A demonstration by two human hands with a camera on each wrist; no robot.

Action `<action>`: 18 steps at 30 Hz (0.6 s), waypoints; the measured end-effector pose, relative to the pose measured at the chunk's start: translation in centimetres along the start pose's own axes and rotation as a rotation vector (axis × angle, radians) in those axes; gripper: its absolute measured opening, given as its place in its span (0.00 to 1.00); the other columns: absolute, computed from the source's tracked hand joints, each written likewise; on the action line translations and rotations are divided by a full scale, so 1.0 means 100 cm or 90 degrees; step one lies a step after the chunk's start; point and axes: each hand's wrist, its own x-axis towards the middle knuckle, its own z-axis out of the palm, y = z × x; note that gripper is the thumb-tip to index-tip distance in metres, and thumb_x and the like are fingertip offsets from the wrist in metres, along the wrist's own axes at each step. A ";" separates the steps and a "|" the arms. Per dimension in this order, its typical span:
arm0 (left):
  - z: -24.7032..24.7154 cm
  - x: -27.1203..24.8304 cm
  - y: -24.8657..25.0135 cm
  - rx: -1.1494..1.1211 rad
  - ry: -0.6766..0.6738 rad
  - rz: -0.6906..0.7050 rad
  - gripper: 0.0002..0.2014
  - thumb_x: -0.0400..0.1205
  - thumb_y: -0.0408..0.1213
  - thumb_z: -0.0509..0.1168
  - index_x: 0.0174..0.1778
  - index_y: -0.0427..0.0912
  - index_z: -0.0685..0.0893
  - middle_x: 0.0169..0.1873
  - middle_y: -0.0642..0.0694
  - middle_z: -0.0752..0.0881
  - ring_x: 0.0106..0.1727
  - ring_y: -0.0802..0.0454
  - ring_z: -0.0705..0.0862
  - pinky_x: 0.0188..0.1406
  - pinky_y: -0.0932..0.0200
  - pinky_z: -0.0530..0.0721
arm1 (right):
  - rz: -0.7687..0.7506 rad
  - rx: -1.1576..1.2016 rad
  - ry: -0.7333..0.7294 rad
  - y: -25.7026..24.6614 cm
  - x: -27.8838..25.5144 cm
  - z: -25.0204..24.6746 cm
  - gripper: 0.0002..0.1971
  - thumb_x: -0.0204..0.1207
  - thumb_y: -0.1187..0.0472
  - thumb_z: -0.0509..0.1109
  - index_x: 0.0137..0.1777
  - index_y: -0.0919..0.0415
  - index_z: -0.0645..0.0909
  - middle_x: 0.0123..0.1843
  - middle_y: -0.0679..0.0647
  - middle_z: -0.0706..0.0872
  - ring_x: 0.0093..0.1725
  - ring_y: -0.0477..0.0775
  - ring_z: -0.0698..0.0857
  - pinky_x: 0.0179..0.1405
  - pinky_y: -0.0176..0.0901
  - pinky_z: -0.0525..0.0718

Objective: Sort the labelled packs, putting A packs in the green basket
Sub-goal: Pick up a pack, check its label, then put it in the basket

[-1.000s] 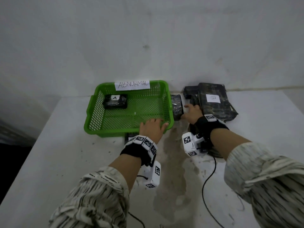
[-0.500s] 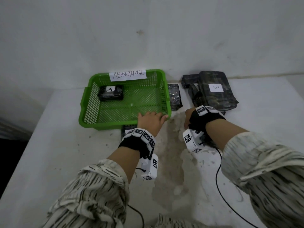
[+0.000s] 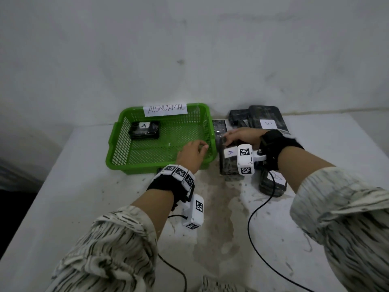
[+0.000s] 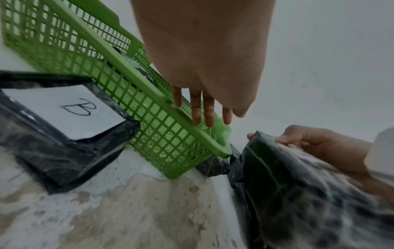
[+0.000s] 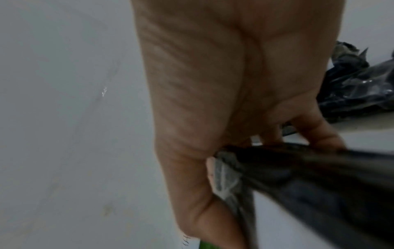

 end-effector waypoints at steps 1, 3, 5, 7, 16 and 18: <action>-0.003 -0.001 0.003 -0.038 0.010 0.014 0.14 0.86 0.45 0.55 0.60 0.42 0.80 0.56 0.42 0.82 0.58 0.45 0.80 0.61 0.48 0.77 | -0.022 0.068 0.009 -0.003 -0.004 0.000 0.10 0.77 0.74 0.65 0.48 0.59 0.81 0.36 0.54 0.86 0.34 0.50 0.85 0.36 0.41 0.83; -0.010 -0.004 0.008 -0.115 0.019 0.027 0.15 0.86 0.43 0.56 0.60 0.38 0.80 0.55 0.41 0.83 0.57 0.45 0.81 0.56 0.53 0.77 | -0.069 0.154 0.034 -0.005 -0.012 0.003 0.12 0.77 0.76 0.64 0.53 0.61 0.80 0.32 0.52 0.86 0.28 0.45 0.86 0.28 0.34 0.85; -0.016 -0.008 0.014 -0.182 0.019 0.030 0.14 0.86 0.42 0.56 0.60 0.38 0.80 0.55 0.41 0.84 0.55 0.46 0.81 0.55 0.55 0.77 | -0.109 0.211 0.051 -0.008 -0.019 0.009 0.15 0.77 0.77 0.65 0.61 0.63 0.79 0.36 0.55 0.85 0.27 0.44 0.87 0.26 0.34 0.85; -0.020 -0.011 0.017 -0.244 0.009 0.019 0.14 0.86 0.42 0.56 0.60 0.39 0.79 0.56 0.41 0.84 0.54 0.47 0.81 0.55 0.55 0.77 | -0.127 0.259 0.051 -0.007 -0.019 0.015 0.18 0.77 0.77 0.65 0.65 0.64 0.77 0.37 0.56 0.86 0.28 0.44 0.87 0.27 0.34 0.85; -0.032 -0.024 0.020 -0.509 -0.052 -0.130 0.22 0.83 0.37 0.62 0.73 0.37 0.69 0.64 0.33 0.80 0.52 0.43 0.82 0.36 0.56 0.82 | -0.142 0.391 0.054 -0.004 -0.015 0.059 0.29 0.72 0.72 0.73 0.73 0.68 0.72 0.54 0.60 0.88 0.41 0.51 0.90 0.39 0.41 0.88; -0.035 -0.026 0.015 -0.547 -0.056 -0.144 0.22 0.82 0.35 0.64 0.72 0.38 0.71 0.64 0.33 0.81 0.51 0.43 0.82 0.36 0.57 0.83 | -0.168 0.432 0.067 -0.004 -0.017 0.069 0.23 0.74 0.70 0.72 0.70 0.69 0.74 0.51 0.59 0.88 0.40 0.50 0.89 0.41 0.42 0.88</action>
